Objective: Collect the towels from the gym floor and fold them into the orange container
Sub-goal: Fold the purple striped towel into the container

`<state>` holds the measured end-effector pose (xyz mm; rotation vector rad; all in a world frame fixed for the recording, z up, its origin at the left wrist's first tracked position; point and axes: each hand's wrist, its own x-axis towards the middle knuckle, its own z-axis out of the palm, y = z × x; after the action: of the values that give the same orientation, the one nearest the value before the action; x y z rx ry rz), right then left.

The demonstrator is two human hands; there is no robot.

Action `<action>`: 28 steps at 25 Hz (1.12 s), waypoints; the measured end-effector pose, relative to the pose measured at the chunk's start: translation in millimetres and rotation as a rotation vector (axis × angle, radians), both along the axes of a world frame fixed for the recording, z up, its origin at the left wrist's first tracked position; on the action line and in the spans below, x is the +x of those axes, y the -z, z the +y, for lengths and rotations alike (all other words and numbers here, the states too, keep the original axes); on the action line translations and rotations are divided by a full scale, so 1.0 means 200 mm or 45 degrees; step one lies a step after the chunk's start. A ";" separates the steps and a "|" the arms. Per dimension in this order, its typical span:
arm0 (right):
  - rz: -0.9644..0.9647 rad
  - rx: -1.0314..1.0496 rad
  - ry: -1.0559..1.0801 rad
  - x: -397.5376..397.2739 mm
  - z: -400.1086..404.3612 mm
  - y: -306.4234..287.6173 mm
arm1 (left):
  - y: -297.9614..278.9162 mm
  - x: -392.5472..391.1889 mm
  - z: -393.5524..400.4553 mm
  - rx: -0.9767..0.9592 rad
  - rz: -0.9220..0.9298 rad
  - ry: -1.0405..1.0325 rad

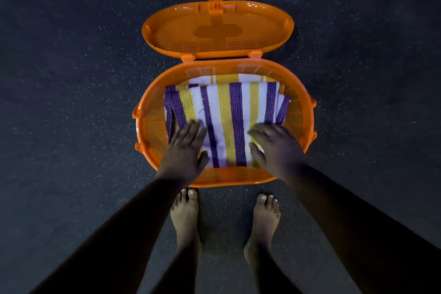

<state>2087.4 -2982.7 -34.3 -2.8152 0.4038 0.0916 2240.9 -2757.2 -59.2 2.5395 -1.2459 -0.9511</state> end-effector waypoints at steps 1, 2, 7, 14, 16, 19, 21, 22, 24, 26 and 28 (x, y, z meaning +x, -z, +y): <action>0.079 -0.003 0.037 0.05 0.00 0.06 | 0.04 0.02 -0.06 -0.068 -0.104 -0.043; 0.206 -0.024 0.088 0.12 0.01 0.08 | 0.07 0.04 -0.11 -0.086 -0.179 -0.099; 0.360 -0.033 0.337 0.30 -0.01 0.44 | 0.37 0.09 -0.33 -0.081 -0.341 -0.227; 0.337 -0.036 0.314 0.28 -0.06 0.55 | 0.43 0.11 -0.33 -0.086 -0.296 -0.186; 0.336 -0.038 0.319 0.28 -0.07 0.55 | 0.42 0.13 -0.33 -0.073 -0.303 -0.181; 0.368 -0.056 0.305 0.27 -0.06 0.61 | 0.49 0.12 -0.33 -0.046 -0.278 -0.163; 0.413 -0.053 0.310 0.29 -0.05 0.62 | 0.49 0.13 -0.34 0.000 -0.254 -0.150; 0.443 -0.022 0.321 0.31 -0.05 0.58 | 0.46 0.14 -0.36 0.043 -0.221 -0.137; 0.547 0.063 0.298 0.34 -0.08 0.44 | 0.30 0.19 -0.39 0.208 -0.119 -0.108; 0.672 0.168 0.282 0.34 -0.09 0.22 | 0.06 0.23 -0.42 0.375 0.017 -0.065; 0.771 0.273 0.334 0.30 -0.08 -0.03 | -0.21 0.21 -0.43 0.455 0.126 -0.035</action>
<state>2147.5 -2999.4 -27.5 -2.4471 0.8315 0.8818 2282.7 -2843.6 -17.6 2.7165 -1.0925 -1.3845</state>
